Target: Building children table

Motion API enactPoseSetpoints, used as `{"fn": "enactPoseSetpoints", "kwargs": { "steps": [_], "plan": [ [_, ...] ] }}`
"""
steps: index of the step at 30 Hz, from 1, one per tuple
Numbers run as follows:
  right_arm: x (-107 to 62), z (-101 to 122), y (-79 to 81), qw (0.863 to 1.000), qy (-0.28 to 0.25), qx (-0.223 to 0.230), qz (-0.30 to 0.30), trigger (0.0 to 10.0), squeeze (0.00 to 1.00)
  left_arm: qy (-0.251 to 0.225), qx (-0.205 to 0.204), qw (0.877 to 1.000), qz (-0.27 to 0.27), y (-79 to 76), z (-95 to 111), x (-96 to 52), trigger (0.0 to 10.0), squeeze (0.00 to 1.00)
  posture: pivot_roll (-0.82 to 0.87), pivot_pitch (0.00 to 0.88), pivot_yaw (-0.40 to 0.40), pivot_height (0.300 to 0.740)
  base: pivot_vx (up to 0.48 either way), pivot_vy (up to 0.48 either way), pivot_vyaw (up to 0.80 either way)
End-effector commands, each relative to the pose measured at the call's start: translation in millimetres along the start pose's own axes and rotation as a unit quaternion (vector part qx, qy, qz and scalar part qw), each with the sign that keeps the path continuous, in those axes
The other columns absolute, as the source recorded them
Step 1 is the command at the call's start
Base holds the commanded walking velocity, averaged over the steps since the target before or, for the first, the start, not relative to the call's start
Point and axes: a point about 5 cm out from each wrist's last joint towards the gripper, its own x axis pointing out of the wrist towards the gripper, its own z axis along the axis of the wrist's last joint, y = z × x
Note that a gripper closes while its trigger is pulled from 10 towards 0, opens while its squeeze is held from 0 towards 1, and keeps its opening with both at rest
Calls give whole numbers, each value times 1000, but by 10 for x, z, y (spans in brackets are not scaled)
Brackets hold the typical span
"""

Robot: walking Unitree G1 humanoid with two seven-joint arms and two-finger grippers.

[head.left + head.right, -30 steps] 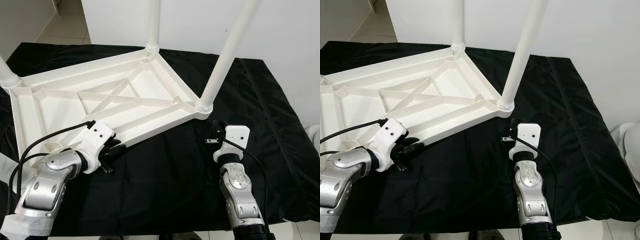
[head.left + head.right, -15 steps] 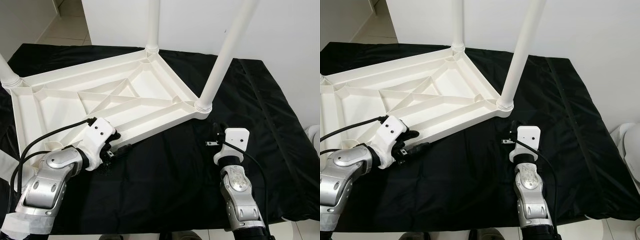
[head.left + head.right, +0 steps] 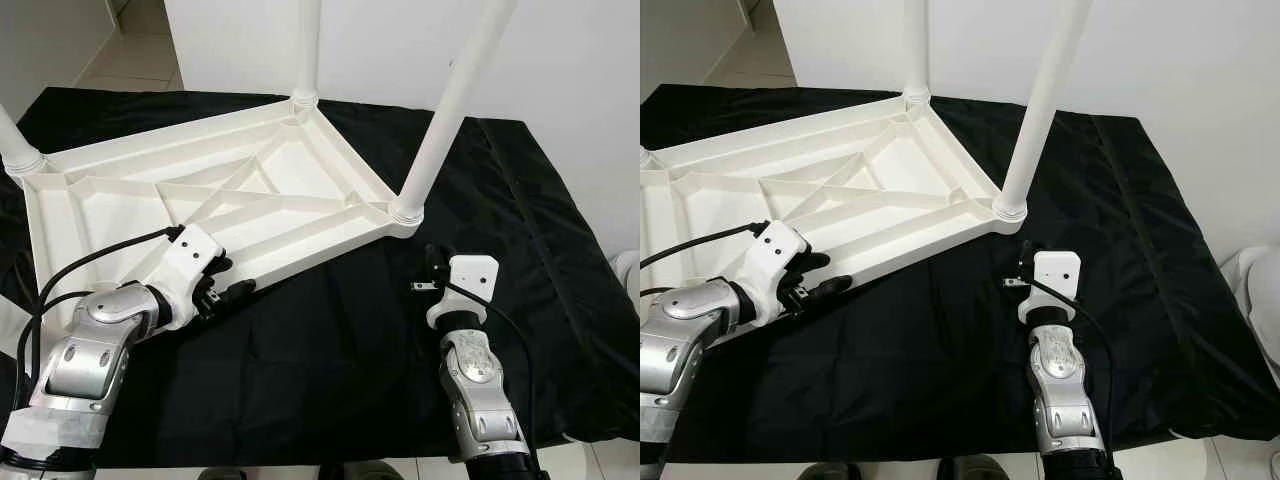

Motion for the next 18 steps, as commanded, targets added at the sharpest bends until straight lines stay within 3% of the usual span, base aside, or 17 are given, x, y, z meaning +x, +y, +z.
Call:
{"fn": "enactPoseSetpoints", "kwargs": {
  "steps": [1, 10, 12, 14, 17, 18],
  "plan": [
    [-2, -12, -17, 1000, 1, -3, -4, 10000, 0, 24, -6, 999, 29, -7, -69, 40, 10000, 0, 78, 67, -46, 740, 0, 0, 0],
    [-6, -10, -22, 1000, 0, -3, -9, 10000, 0, 56, -54, 997, 27, -236, -122, 174, 10000, 0, 75, 69, -40, 740, 0, 0, 0],
    [-3, -13, -13, 1000, 0, -2, -9, 10000, 0, 63, -67, 993, 69, -225, -79, 223, 10000, 0, 79, 67, -39, 740, 0, 0, 0],
    [-3, -13, -13, 1000, 0, -2, -9, 10000, 0, 63, -67, 993, 69, -225, -79, 223, 10000, 0, 79, 67, -39, 740, 0, 0, 0],
    [10, -11, -7, 1000, 0, -2, -9, 10000, 0, 69, -79, 988, 112, -194, -31, 257, 10000, 0, 77, 67, -38, 740, 0, 0, 0],
    [12, -10, -6, 1000, -1, -2, -10, 10000, 0, 67, -81, 985, 133, -189, 8, 260, 8667, 0, 76, 68, -36, 740, 0, 0, 0]
  ]
}}
